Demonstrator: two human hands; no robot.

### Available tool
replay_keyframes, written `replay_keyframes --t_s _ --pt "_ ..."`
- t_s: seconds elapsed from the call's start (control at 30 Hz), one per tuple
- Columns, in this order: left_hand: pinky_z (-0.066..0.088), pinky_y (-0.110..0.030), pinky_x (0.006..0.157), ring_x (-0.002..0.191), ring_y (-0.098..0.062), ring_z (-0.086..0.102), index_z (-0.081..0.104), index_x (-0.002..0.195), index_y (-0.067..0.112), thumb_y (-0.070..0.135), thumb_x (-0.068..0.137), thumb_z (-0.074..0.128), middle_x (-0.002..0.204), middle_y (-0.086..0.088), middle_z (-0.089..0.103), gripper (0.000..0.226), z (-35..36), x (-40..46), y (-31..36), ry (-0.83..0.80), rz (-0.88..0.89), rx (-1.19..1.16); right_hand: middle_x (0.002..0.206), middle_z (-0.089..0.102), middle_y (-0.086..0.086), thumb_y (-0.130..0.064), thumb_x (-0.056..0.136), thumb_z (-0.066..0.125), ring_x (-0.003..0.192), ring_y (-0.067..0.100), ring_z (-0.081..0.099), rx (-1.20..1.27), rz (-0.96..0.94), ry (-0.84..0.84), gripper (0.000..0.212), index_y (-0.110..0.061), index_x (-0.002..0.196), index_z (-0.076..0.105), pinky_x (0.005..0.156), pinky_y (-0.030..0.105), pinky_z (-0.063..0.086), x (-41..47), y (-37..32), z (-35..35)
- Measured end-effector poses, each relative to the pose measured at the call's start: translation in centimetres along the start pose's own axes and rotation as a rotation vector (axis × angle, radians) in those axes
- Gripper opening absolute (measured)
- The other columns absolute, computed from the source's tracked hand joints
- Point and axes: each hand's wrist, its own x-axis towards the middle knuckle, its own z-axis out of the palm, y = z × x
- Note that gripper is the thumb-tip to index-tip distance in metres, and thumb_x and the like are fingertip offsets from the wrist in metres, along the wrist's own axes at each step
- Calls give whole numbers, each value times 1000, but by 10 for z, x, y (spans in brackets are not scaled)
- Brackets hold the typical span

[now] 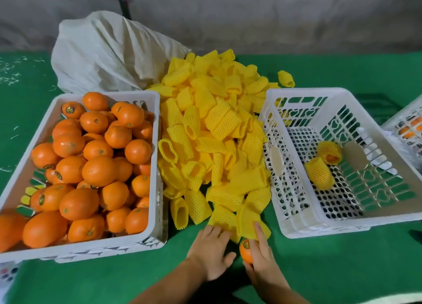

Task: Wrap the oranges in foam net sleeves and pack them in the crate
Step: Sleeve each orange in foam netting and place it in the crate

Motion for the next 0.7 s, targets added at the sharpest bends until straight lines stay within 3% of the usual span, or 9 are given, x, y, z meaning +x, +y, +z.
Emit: replay_keyframes --t_s 0.07,0.13,0.2,0.3,0.37,0.5,0.6,0.67,0.7 --pt "30 -41 123 145 -26 38 31 160 32 55 100 52 158 -1 44 68 2 1 12 -35 7 -307 165 -31 -11 -9 100 55 155 22 19 -6 20 -133 62 -13 157 31 121 31 27 6 -4 4" --pt "38 -39 120 138 -16 50 35 157 38 43 97 61 151 7 54 66 2 3 24 -98 12 -751 159 -42 -16 -12 103 49 157 15 4 6 10 -108 59 -13 158 26 124 33 22 20 -5 2" --pt "47 -38 110 123 -17 61 33 153 35 30 93 64 134 4 64 68 -2 8 32 -128 -64 -1038 160 -41 -18 -13 103 50 157 13 3 23 -3 -56 57 -9 156 29 123 36 30 27 -7 -2" --pt "45 -26 63 75 -17 55 31 143 22 10 98 62 94 -8 58 56 -12 15 38 -102 -226 -1325 164 -34 -17 -9 96 56 160 15 7 98 -31 -38 68 -8 158 27 114 33 41 30 -11 -4" --pt "46 -23 57 69 -12 55 36 137 16 7 101 61 88 -9 57 45 -16 16 35 -1 -261 -1356 165 -32 -18 -12 93 63 156 13 22 149 -32 -49 71 -15 156 31 104 32 51 36 -20 -9" --pt "53 -16 70 77 -2 65 50 132 16 10 99 67 101 -7 67 38 -20 10 26 219 -253 -1313 168 -21 -24 -26 93 58 146 -1 35 296 -86 -1 76 -52 154 21 104 30 53 39 -41 -17" --pt "57 -27 72 82 -12 69 56 126 24 31 83 76 106 -9 70 48 -32 1 22 337 -348 -1413 166 18 -11 -12 104 52 138 11 50 357 10 214 55 -41 150 43 107 36 52 43 -46 -25" --pt "60 -36 75 91 -23 72 60 123 27 40 74 74 112 -9 72 52 -40 -7 17 350 -359 -1476 136 49 -6 -10 105 56 118 17 61 338 25 374 38 -36 131 63 95 42 55 53 -49 -33" --pt "60 -37 74 91 -26 73 61 123 27 41 75 74 112 -9 73 51 -44 -11 15 348 -340 -1505 121 53 -11 -11 104 58 109 14 62 341 9 414 32 -35 122 68 89 41 56 58 -52 -36"
